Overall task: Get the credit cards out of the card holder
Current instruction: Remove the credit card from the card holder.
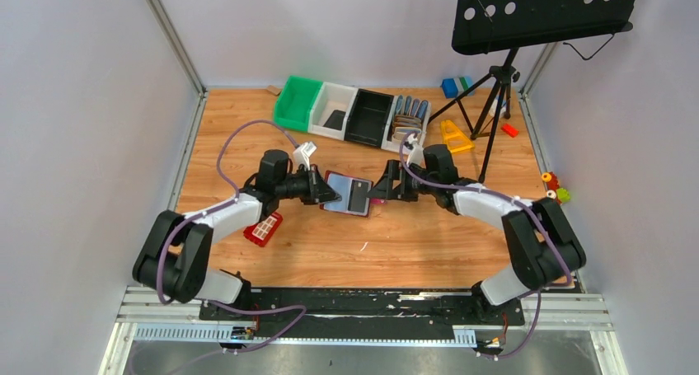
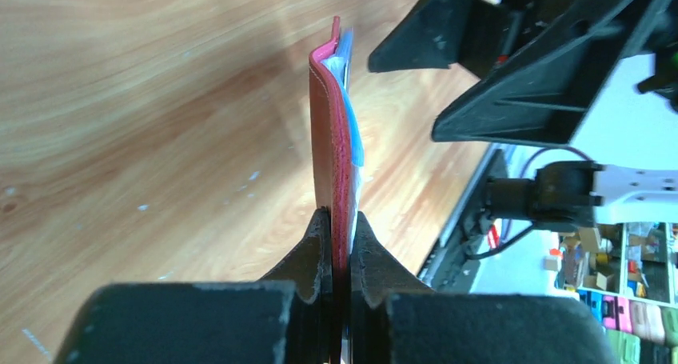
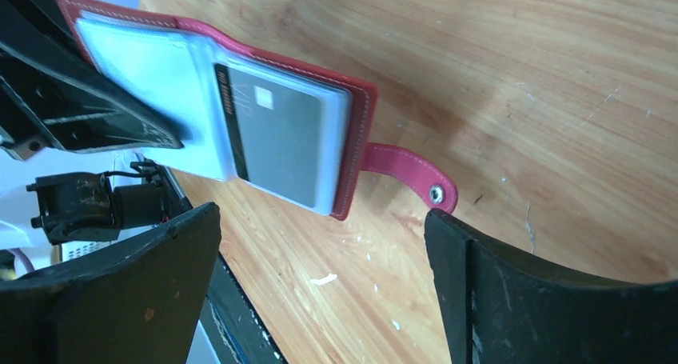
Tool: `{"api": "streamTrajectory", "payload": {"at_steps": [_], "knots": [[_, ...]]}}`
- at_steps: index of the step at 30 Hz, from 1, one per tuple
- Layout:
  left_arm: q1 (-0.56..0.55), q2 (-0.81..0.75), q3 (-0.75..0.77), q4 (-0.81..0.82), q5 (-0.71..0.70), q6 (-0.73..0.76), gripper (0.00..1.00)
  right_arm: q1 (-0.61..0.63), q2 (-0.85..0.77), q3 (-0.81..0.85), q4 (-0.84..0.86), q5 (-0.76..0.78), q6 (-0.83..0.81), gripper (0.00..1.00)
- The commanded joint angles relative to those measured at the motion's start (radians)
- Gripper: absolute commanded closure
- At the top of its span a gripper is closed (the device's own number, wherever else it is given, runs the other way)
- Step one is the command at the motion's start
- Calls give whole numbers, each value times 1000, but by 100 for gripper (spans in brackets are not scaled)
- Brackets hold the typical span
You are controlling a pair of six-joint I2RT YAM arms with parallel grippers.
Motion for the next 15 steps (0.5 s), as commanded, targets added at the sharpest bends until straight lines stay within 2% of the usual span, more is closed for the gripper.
{"api": "streamTrajectory", "payload": {"at_steps": [1, 8, 11, 15], "knots": [[0, -126, 0, 59, 77, -87, 100, -1, -158, -43, -18, 44, -71, 0], [0, -230, -23, 299, 191, -313, 100, -1, -422, -135, 100, 3, -40, 0], [0, -268, -26, 358, 199, -370, 100, -1, -482, -153, 127, -42, -12, 0], [0, -309, -40, 434, 171, -434, 100, -2, -521, -174, 105, 14, 40, 1]]}}
